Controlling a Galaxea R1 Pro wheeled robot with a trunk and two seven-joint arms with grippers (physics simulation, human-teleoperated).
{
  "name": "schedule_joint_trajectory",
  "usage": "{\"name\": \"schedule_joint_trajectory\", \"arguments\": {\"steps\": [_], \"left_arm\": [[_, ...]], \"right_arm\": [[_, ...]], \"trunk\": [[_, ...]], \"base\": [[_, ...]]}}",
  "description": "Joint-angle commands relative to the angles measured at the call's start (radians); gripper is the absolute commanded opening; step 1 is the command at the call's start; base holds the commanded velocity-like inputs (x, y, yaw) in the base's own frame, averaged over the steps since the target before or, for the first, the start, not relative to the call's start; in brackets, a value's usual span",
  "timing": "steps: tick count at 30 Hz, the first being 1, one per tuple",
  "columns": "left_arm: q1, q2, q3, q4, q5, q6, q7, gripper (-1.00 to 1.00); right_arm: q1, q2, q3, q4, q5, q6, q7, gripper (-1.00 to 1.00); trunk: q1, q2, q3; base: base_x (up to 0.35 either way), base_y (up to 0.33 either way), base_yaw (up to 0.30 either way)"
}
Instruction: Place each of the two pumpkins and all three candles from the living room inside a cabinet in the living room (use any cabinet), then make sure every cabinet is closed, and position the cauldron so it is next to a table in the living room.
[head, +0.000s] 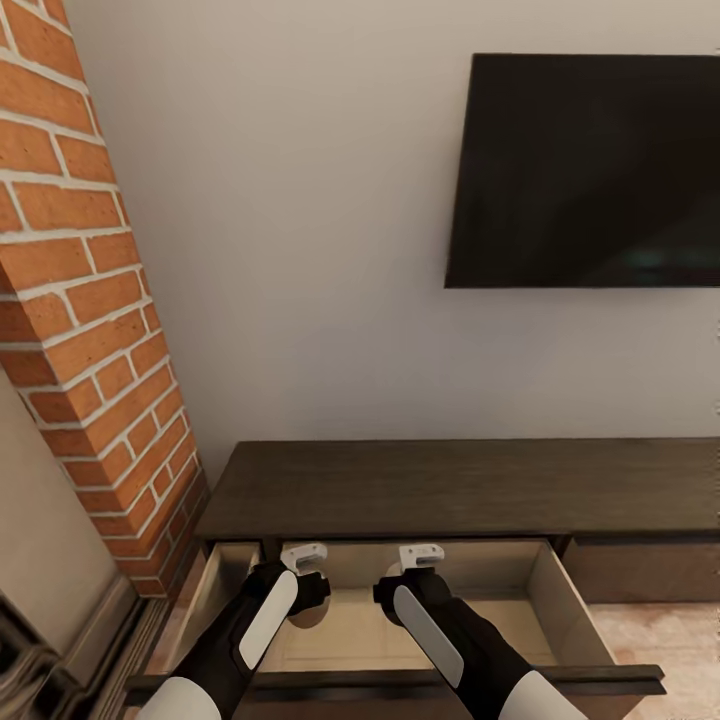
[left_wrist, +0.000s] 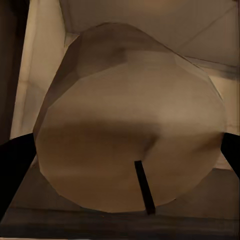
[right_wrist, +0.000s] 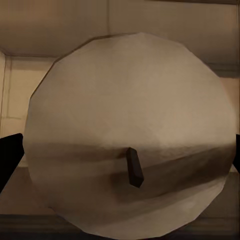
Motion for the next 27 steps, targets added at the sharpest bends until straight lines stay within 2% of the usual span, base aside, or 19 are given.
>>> {"name": "schedule_joint_trajectory", "arguments": {"steps": [1, 12, 25, 27], "left_arm": [[-0.001, 0.000, -0.002, -0.001, 0.011, 0.001, 0.010, -1.00], [-0.001, 0.000, -0.002, -0.001, 0.011, 0.001, 0.010, -1.00], [-0.001, -0.001, -0.002, -0.003, 0.011, 0.001, 0.010, -1.00], [-0.001, -0.001, -0.002, -0.003, 0.011, 0.001, 0.010, -1.00]], "right_arm": [[-0.001, 0.000, 0.003, -0.001, -0.010, 0.001, -0.010, -1.00], [-0.001, 0.001, 0.003, -0.001, -0.010, 0.001, -0.010, -1.00], [-0.001, -0.001, 0.003, -0.001, -0.010, 0.001, -0.010, -1.00], [-0.001, -0.001, 0.003, -0.001, -0.010, 0.001, -0.010, -1.00]], "trunk": [[0.000, 0.000, 0.000], [0.000, 0.000, 0.002], [0.000, 0.000, 0.004], [0.008, -0.014, -0.002]], "base": [[0.053, -0.027, -0.121], [0.180, -0.031, -0.026], [0.015, 0.002, 0.025], [0.000, 0.000, 0.003]]}}
